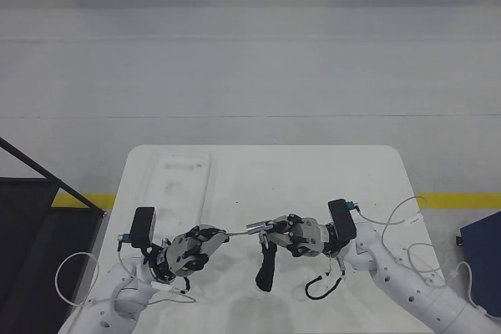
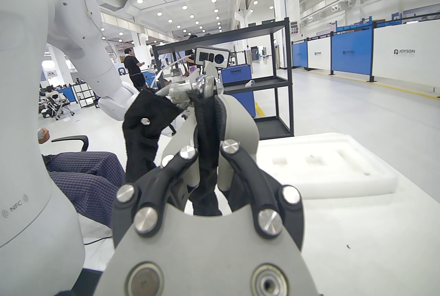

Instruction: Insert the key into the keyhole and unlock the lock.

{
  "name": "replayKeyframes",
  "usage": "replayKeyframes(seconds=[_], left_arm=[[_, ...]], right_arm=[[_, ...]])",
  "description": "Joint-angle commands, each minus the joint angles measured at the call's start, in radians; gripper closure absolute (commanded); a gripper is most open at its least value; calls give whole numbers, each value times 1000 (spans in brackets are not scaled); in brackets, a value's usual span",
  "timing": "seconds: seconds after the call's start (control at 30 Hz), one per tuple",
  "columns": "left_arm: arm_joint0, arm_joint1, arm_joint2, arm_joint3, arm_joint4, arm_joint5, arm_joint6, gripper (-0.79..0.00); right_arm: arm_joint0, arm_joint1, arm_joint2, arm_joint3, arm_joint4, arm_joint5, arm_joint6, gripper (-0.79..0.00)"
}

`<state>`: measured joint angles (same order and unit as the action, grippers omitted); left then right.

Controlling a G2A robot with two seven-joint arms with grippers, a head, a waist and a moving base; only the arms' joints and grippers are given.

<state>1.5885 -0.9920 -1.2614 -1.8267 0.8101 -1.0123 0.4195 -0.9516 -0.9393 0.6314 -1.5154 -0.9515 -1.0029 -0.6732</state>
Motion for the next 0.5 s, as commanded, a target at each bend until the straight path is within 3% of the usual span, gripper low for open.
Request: replayKeyframes(seconds=[0.0,0.47], left_arm=[[1,-1,-1,-1,2,0,2,0],[2,-3,-6,2,9,0,11,0]], right_arm=[[0,0,0,0,0,0,0,0],[0,0,0,0,0,0,0,0]])
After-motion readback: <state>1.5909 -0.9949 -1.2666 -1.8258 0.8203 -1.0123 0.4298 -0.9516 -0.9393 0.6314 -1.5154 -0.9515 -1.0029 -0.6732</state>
